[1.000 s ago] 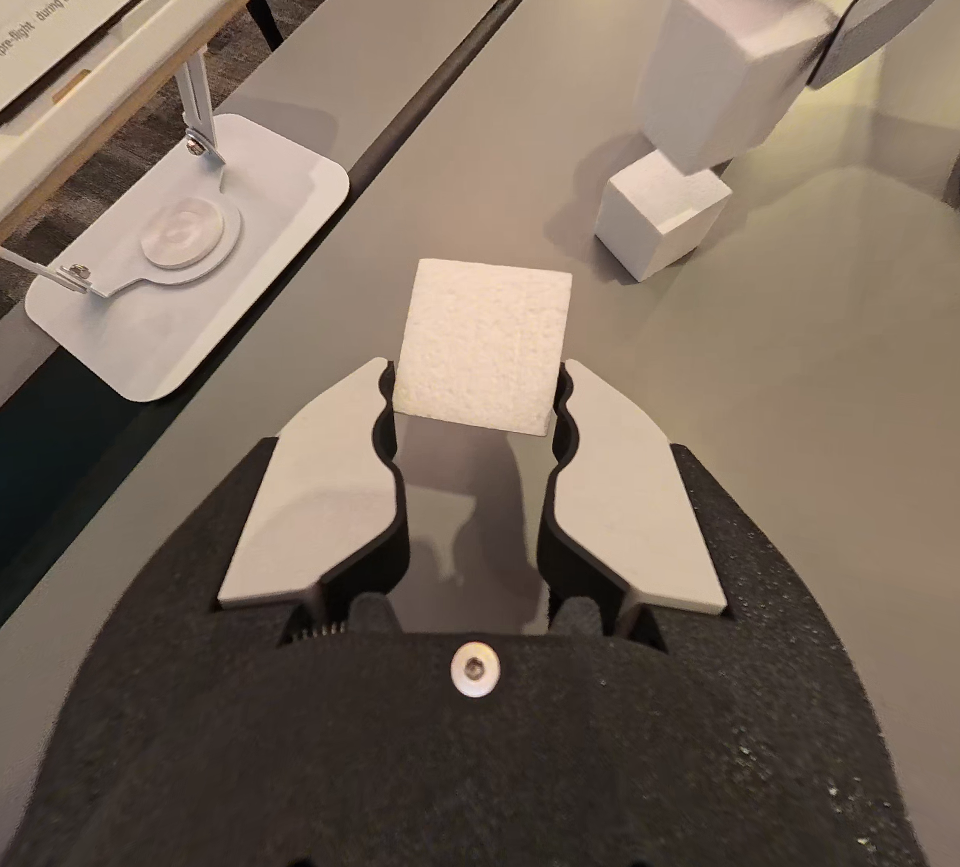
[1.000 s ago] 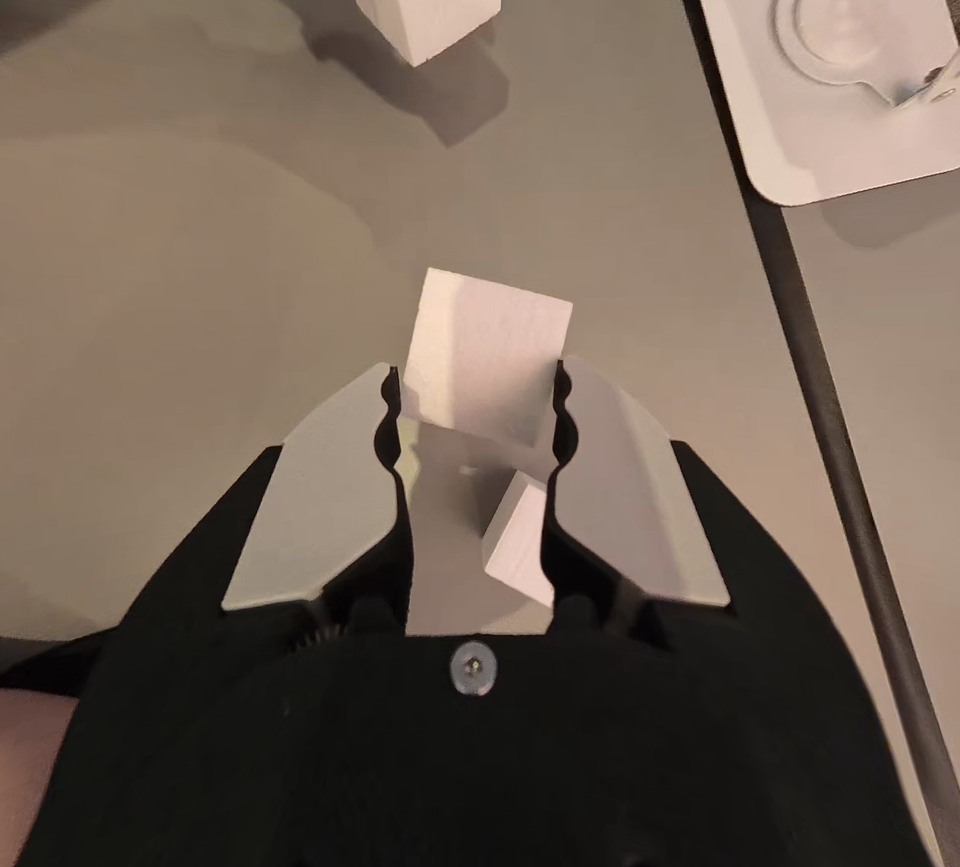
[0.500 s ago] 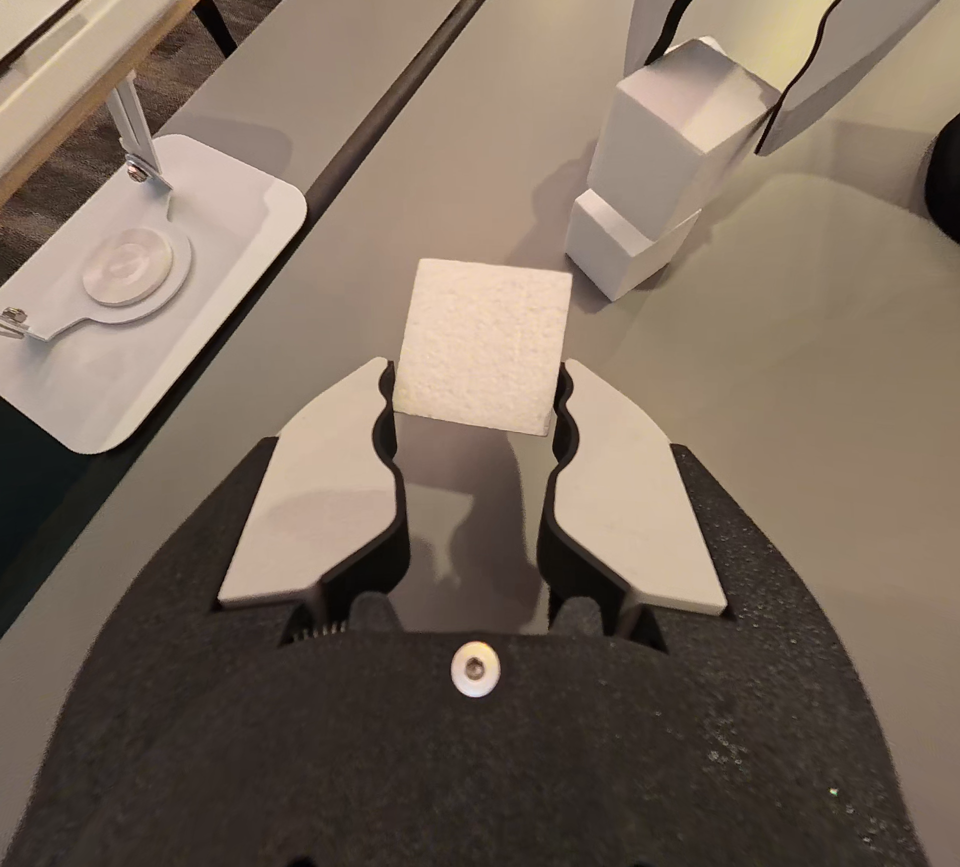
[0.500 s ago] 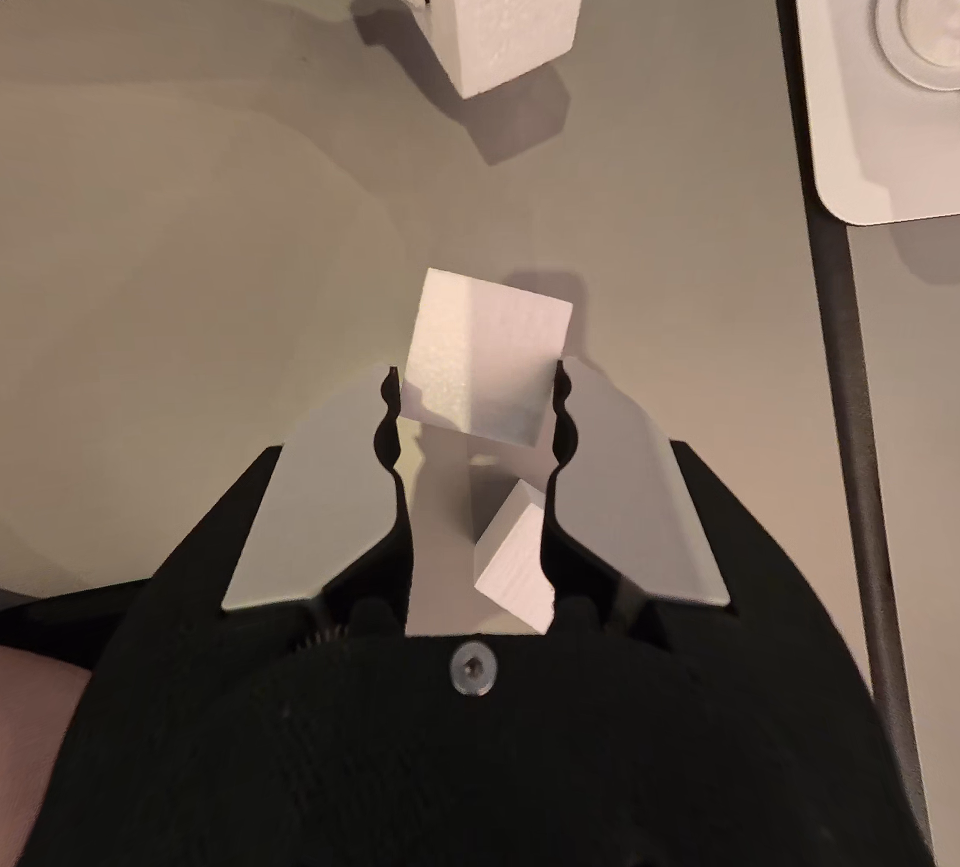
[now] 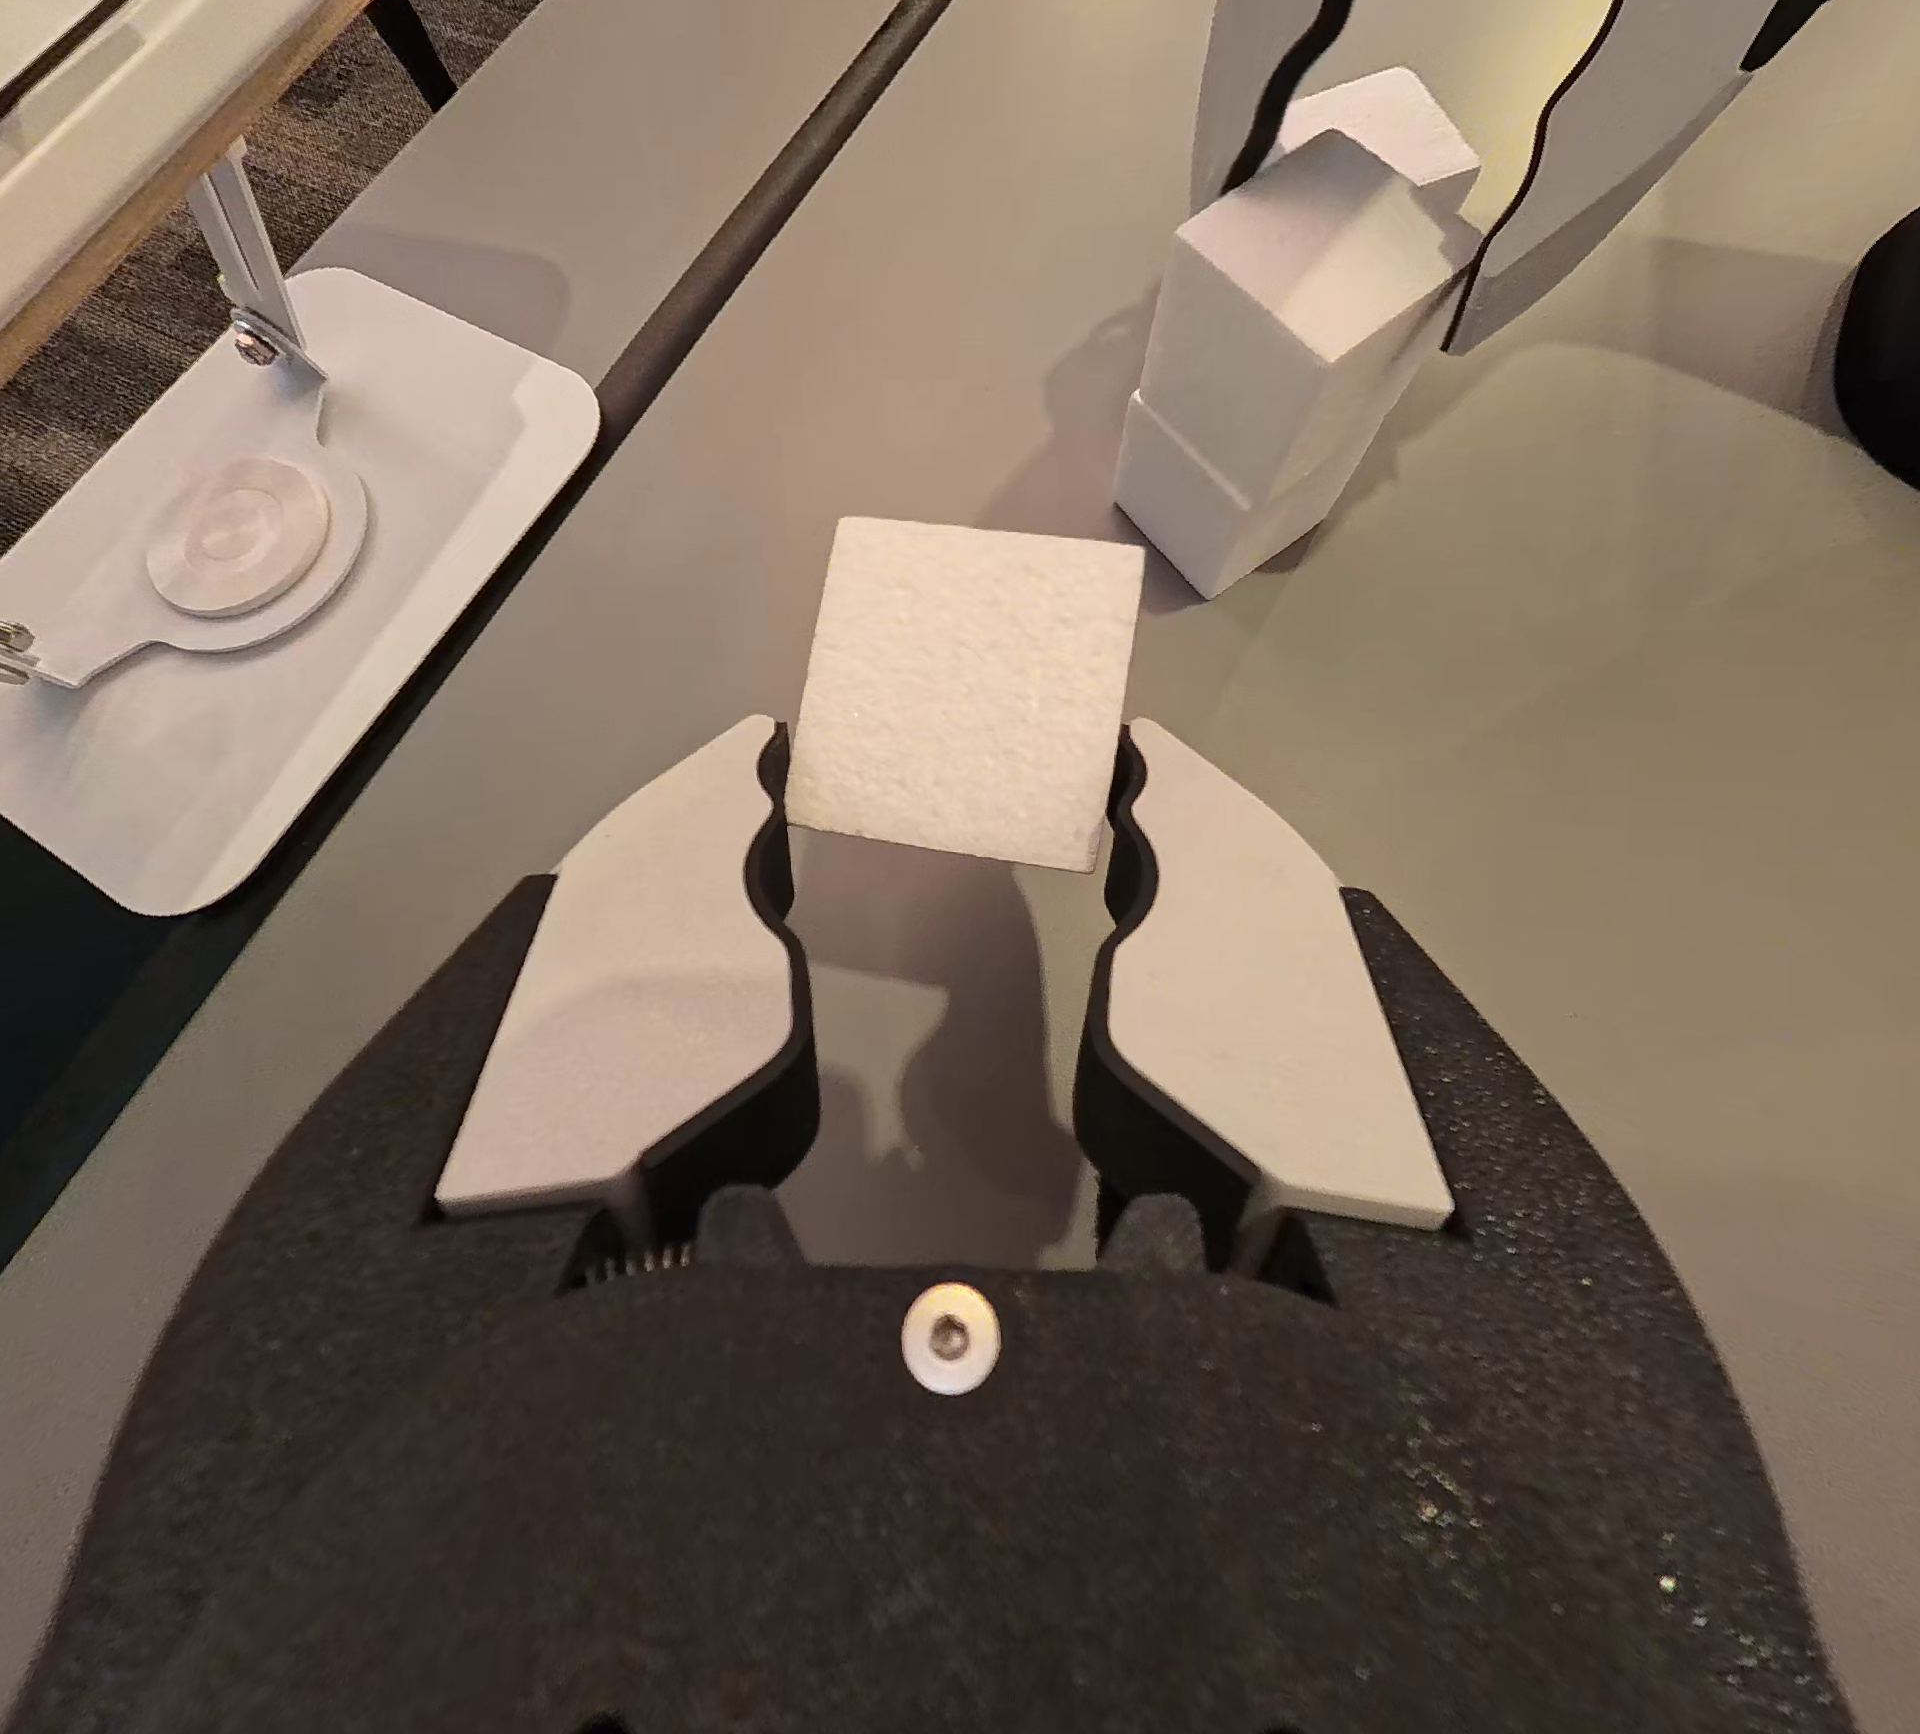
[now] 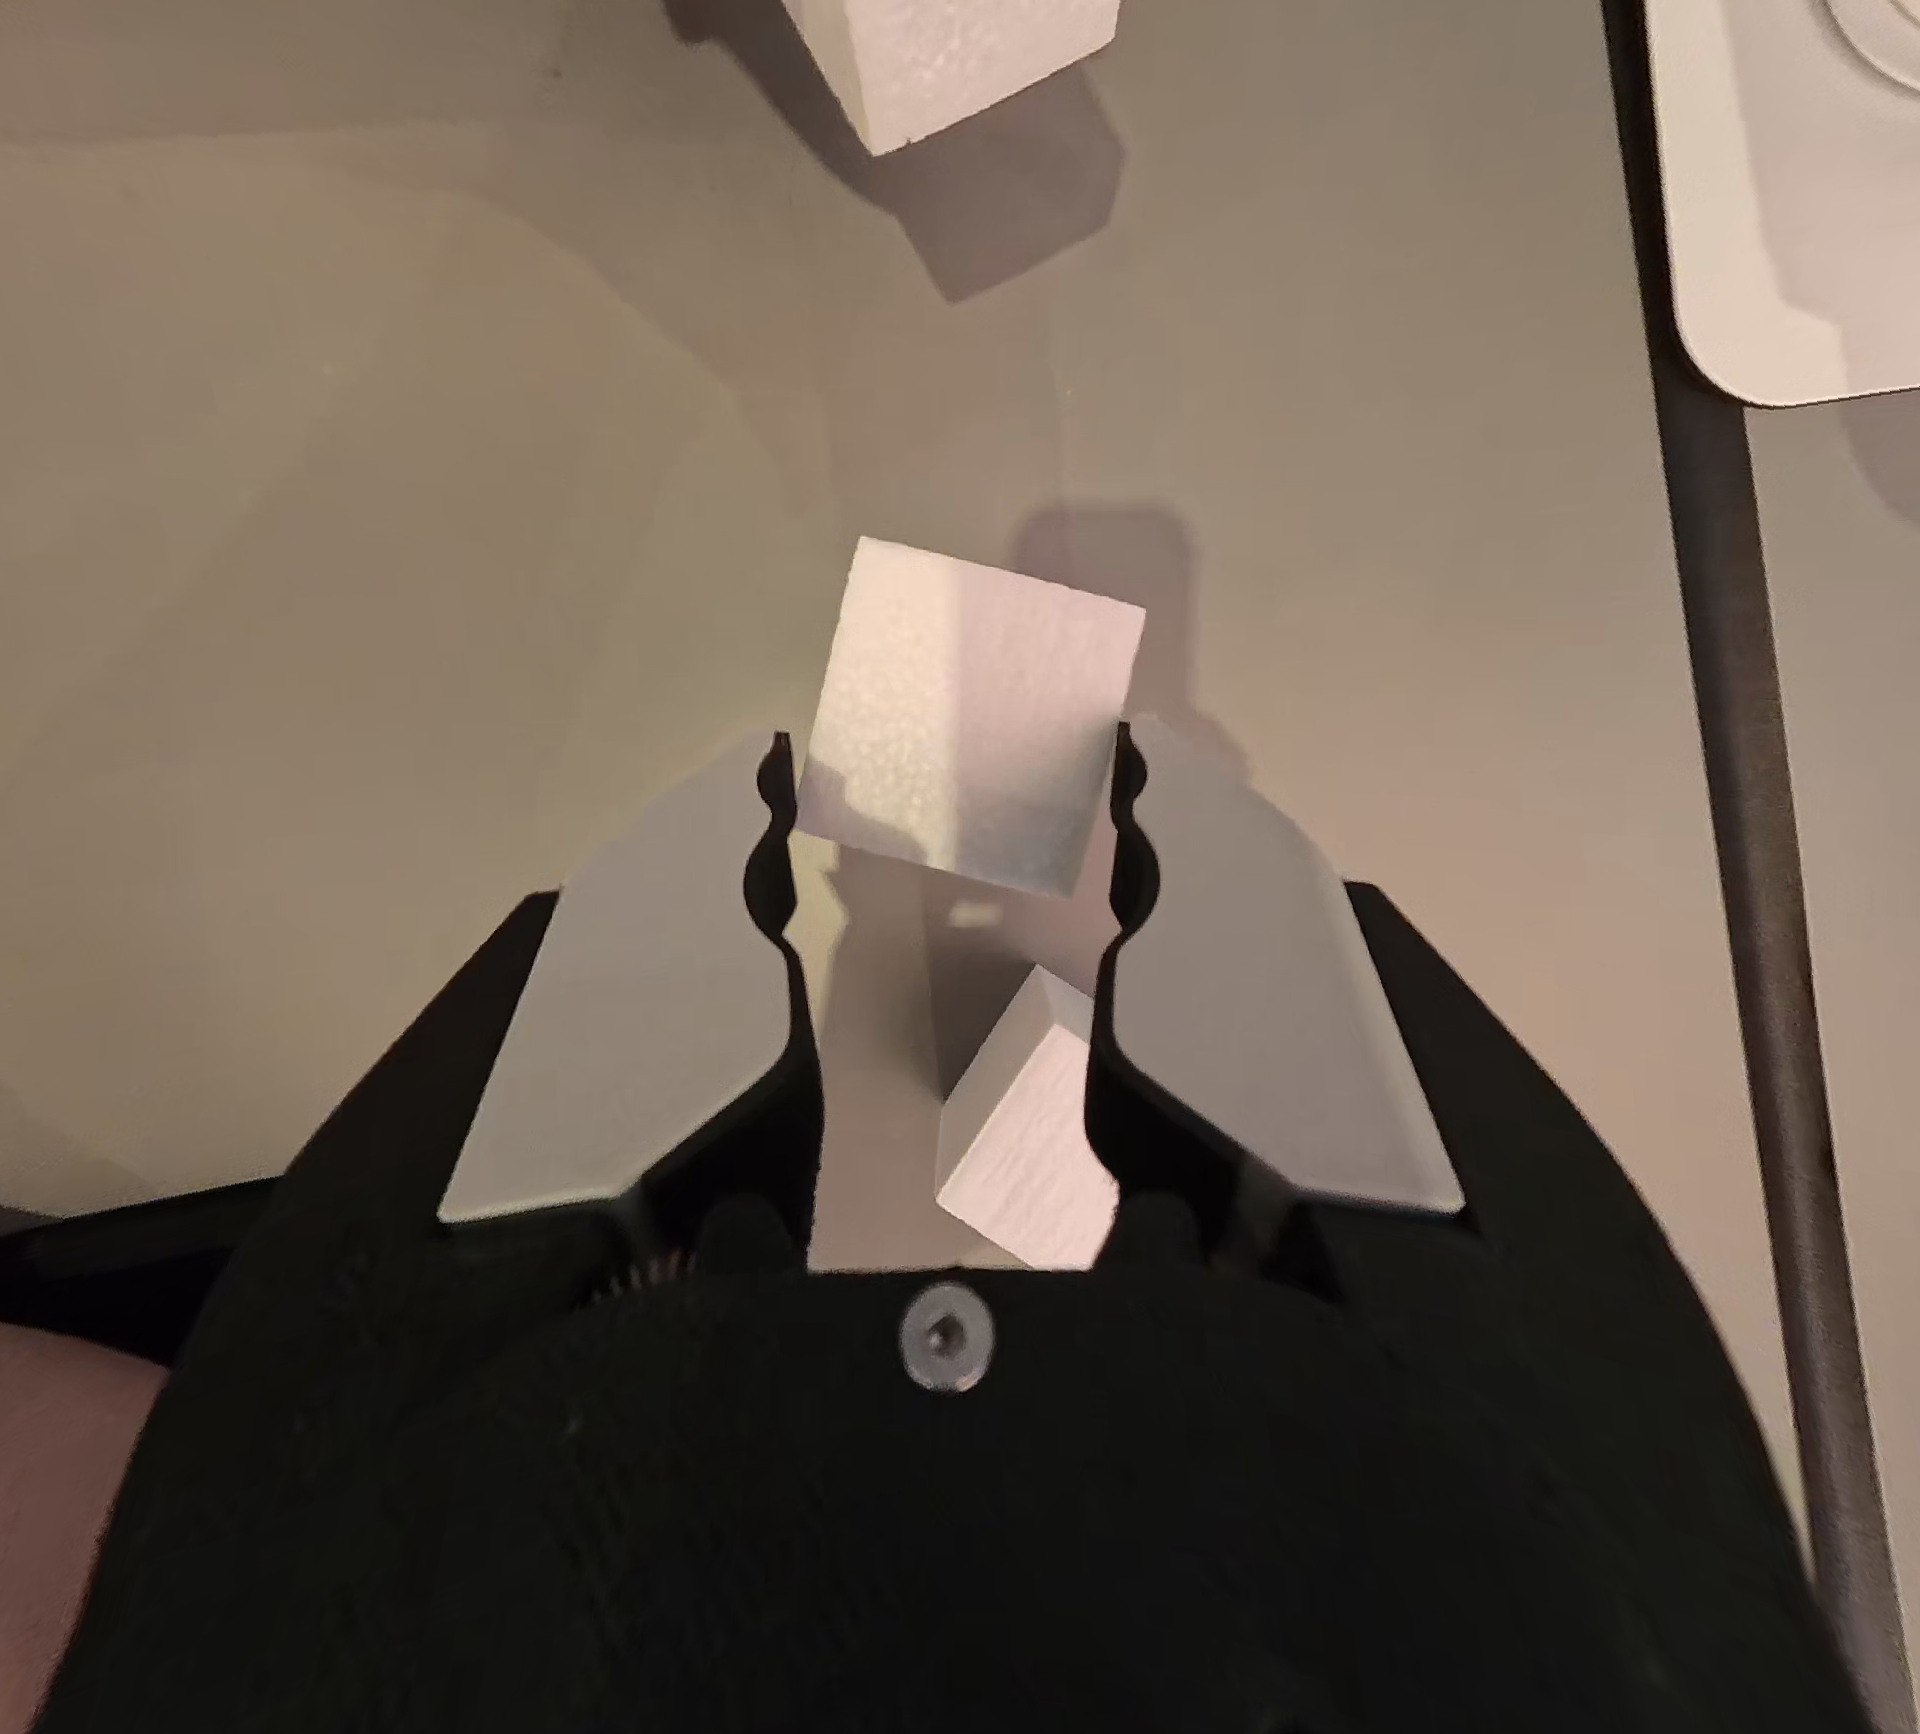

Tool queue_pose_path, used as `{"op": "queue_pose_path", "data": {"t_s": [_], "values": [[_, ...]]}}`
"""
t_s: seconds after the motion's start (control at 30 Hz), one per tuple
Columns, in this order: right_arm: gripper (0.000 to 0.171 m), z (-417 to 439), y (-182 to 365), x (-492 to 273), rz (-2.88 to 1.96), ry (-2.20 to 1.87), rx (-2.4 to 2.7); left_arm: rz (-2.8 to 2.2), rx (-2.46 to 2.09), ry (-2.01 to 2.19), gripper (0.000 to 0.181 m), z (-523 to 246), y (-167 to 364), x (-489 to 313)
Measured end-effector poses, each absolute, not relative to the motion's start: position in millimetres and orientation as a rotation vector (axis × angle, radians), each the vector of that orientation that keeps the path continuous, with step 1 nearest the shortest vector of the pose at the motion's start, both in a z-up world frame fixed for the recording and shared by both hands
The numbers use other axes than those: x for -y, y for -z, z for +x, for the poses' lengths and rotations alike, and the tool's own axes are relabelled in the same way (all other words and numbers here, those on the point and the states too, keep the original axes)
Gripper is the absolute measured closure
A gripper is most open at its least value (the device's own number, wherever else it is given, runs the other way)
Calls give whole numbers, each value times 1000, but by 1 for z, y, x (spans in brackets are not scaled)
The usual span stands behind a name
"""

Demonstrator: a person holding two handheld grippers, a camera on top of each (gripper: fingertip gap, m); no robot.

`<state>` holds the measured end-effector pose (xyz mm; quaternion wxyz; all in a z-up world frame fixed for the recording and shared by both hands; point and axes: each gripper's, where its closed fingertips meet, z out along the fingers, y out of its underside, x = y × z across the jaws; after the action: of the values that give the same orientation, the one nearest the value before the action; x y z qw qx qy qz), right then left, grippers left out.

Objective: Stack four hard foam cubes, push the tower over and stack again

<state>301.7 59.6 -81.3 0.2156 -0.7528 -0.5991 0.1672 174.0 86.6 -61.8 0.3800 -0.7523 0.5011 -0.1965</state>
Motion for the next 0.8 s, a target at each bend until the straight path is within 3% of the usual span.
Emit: {"op": "queue_pose_path", "data": {"t_s": [0.13,0.43,0.63,0.8], "values": [[100,303,73,-61,-2042,-491,1629,-1919,-1283,497,123,174,62,-86],[100,340,28,-47,-1929,-579,1489,-1874,-1279,555,123,182,50,-80],[101,397,19,-28,-1957,-759,1261,-1626,-1292,820,123,230,-4,-51],[102,429,25,-36,-2011,-780,1100,-1420,-1546,793,123,279,-18,-45]]}}
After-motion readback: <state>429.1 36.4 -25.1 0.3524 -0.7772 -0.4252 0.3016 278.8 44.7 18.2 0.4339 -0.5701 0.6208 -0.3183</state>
